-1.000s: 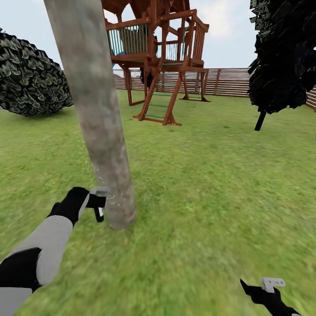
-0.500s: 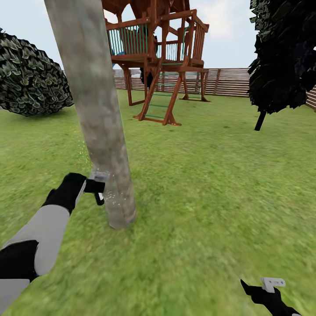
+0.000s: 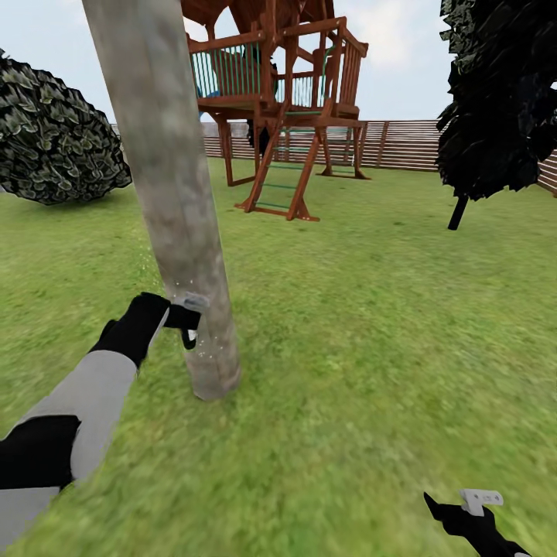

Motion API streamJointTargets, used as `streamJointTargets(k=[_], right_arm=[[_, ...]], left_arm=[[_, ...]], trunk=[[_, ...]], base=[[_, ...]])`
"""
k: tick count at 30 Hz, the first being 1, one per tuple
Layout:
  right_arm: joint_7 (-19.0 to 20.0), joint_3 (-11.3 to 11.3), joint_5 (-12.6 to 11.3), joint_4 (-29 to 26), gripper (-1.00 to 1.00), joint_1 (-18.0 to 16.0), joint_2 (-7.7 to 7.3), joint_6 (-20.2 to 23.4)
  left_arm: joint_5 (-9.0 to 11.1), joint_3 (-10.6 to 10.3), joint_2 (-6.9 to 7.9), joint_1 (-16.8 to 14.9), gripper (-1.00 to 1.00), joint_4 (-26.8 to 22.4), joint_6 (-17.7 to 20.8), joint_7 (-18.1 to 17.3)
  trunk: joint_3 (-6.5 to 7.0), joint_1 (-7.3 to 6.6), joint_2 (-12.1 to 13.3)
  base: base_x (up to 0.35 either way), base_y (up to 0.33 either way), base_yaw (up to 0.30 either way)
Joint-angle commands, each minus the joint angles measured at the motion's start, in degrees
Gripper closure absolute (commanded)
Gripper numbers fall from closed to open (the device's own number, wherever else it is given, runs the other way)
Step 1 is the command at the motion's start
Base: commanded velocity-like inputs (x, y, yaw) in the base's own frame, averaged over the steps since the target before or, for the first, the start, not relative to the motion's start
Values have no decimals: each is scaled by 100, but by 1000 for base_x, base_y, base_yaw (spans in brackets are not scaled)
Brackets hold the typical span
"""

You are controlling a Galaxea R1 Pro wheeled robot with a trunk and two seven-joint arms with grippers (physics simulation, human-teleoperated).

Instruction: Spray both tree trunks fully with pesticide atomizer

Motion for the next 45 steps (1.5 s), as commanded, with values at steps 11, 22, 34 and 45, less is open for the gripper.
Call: streamJointTargets(k=[11,22,34,45], right_arm=[[0,0,0,0,-100,0,0,0],[0,1,0,0,-100,0,0,0],[-9,6,0,0,-100,0,0,0],[-9,9,0,9,-100,0,9,0]], left_arm=[[191,10,431,-847,100,-12,680,-259],[180,16,140,-948,100,-10,697,-249],[269,161,320,-823,100,92,670,-263],[253,162,59,-269,100,557,402,-266]], trunk=[[-1,0,0],[-1,0,0],[-1,0,0],[-1,0,0]], base=[[0,0,0],[0,0,0],[0,0,0],[0,0,0]])
